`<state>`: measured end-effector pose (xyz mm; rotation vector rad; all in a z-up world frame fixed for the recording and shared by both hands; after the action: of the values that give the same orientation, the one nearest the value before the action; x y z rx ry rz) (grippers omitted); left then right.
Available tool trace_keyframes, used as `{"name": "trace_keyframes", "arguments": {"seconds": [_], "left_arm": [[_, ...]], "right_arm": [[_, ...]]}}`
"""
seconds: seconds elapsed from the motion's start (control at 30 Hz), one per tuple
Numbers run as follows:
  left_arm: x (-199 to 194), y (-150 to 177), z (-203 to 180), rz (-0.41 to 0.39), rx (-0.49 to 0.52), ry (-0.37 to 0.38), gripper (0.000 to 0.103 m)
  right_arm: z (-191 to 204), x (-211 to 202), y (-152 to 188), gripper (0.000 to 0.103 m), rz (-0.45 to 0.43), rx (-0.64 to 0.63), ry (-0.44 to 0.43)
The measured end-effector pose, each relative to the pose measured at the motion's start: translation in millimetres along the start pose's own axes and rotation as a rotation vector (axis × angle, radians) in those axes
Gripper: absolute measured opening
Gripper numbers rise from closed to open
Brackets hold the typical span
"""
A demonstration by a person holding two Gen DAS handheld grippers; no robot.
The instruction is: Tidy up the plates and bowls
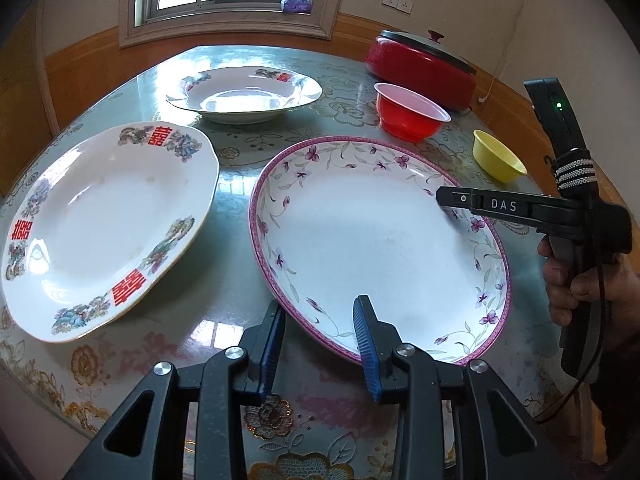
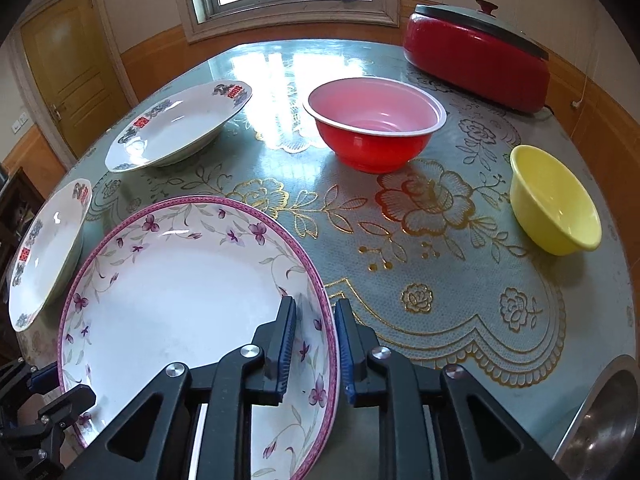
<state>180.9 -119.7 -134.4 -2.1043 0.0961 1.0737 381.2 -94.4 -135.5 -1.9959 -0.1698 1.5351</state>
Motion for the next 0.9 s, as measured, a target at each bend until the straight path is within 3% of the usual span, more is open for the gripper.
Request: {"name": "trace_keyframes", "arguments": {"seconds": [0.2,0.47,0.63,0.73,0.9], "left_arm": [[-12.9,2.4,-9.4,-0.014,0.075,-0.048,0.036],[-42.3,4.5,0.3,-0.058,0.089,0.026,0.035],[-68.3,-7.7,12.3,-0.110,0.102,0.056,0.035],[-78.1,-16.6,27.7,-0.131,0.086,0.052,0.035],[-100.6,-35.7,58.3,-0.183,0.048,0.050,0.035]], "right_arm": [[-3.4,1.2,0.5,0.021,0.025,0.066,-0.011],[-8.3,-10.7,5.5,0.023,-0.006,0.143,0.018],[0.4,-30.6,-7.1,0.024,-0.082,0.151,0.060],[30.0,-40.1,-17.4,0.024,-0.106,0.123,-0.029],[108.5,-55.4,-26.7,0.030,-0.091,0.052,-0.322]]}}
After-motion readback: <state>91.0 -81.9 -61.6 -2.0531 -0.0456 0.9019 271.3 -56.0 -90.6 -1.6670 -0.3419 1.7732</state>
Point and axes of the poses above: each gripper's, at about its wrist camera, not at the fingertips, and x roughly the way its jaws point, z to its left, y to its underside, the point moved 10 cm from there along x, roughly the way its jaws point, and after that the axes turned 12 degrees about y, right-handed, at the moved point
